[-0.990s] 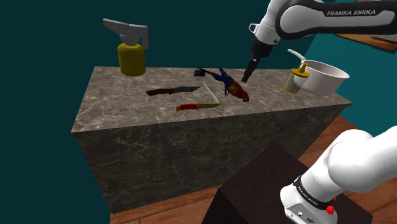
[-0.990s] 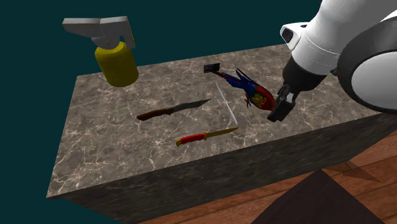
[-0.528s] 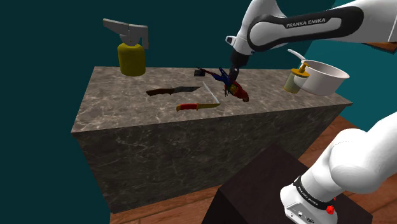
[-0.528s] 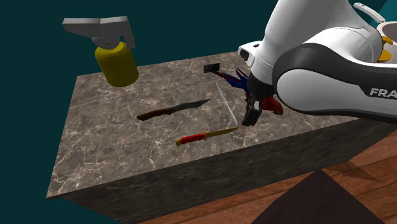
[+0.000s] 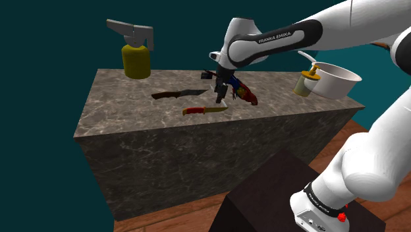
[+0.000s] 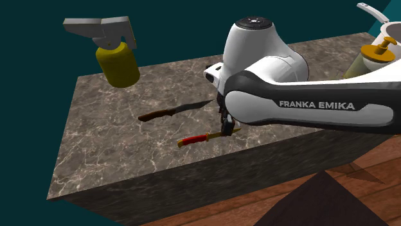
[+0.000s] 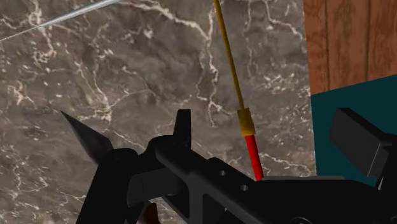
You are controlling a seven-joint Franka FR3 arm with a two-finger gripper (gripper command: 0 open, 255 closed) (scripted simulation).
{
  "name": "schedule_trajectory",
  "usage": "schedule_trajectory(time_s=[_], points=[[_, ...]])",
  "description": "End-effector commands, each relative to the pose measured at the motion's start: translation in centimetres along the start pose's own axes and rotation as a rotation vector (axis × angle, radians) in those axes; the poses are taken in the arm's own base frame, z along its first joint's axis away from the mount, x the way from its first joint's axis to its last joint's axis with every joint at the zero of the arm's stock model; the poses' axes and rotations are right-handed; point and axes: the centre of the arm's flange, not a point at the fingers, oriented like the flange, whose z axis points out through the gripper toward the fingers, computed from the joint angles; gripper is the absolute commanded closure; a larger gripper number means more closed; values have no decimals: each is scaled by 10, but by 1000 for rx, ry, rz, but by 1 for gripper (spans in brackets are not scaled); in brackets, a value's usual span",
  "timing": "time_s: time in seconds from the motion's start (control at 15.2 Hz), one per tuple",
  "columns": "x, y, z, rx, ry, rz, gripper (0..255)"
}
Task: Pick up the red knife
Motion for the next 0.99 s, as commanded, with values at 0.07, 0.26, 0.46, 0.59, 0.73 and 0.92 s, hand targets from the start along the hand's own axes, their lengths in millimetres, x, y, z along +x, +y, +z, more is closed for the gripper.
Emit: schedule_trajectory(time_s=[0.07, 0.26, 0.46, 0.59, 0.73, 0.92], points=[[27, -1, 31, 21, -3, -101, 0], [41, -2, 52, 33, -4, -153, 0], [40, -2, 68, 33, -4, -153, 0], [39, -3, 78, 33, -4, -153, 0], [38, -3, 86, 33, -4, -153, 0], [38, -3, 85, 33, -4, -153, 255]])
